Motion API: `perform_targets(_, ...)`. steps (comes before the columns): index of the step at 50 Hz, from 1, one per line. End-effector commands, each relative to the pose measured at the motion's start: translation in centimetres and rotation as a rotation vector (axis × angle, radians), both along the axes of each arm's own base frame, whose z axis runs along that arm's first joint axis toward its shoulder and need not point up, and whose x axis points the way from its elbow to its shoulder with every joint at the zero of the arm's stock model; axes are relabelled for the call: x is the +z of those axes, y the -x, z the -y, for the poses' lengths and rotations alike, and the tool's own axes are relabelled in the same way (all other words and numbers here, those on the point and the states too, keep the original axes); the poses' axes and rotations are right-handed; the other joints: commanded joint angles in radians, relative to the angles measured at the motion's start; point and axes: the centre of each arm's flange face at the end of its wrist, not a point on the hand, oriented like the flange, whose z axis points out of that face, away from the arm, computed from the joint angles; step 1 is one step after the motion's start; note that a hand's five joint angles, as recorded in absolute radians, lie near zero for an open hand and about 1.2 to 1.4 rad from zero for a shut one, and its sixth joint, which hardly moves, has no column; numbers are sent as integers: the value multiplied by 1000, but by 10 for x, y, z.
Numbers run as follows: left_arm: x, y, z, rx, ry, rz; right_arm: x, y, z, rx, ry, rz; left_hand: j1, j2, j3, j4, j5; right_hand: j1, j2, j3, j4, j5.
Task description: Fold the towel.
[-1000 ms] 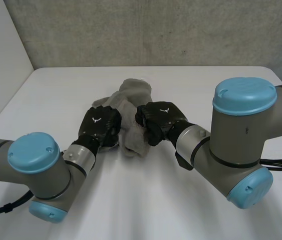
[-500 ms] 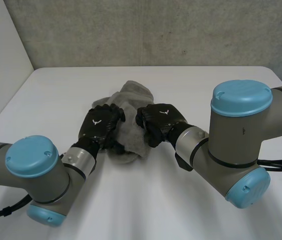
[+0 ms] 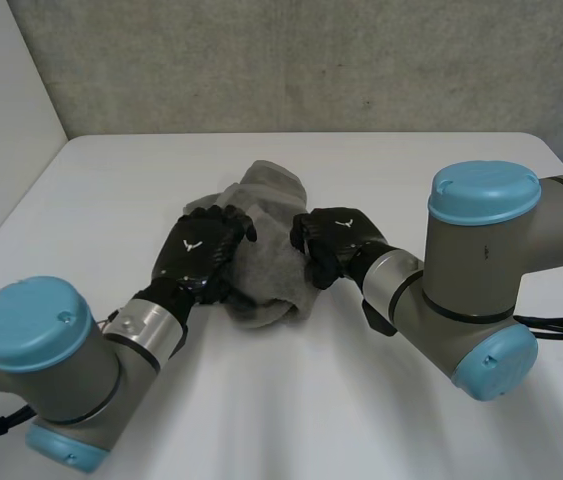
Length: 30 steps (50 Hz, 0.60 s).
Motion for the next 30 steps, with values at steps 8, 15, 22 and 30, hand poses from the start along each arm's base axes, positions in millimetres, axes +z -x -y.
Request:
perform_targets(8, 0, 0, -22, -76, -10, 42, -1, 2, 3, -10, -1, -1, -42, -43, -53, -46, 6, 80, 70, 56, 54, 56)
perform_targets(15, -17, 4, -23, -93, 9, 142, -1, 2, 3, -10, -1, -3, -42, -43, -53, -46, 6, 80, 70, 56, 54, 56)
perform_targets(22, -27, 8, -15, -86, 21, 179, 1, 2, 3, -10, 3, 0, -39, -40, -50, -43, 9, 80, 70, 56, 54, 56)
perform_targets(30, -42, 12, -1, -33, 2, 194, 1, 2, 3, -9, 3, 0, 5, 4, -6, 1, 53, 80, 70, 56, 54, 56)
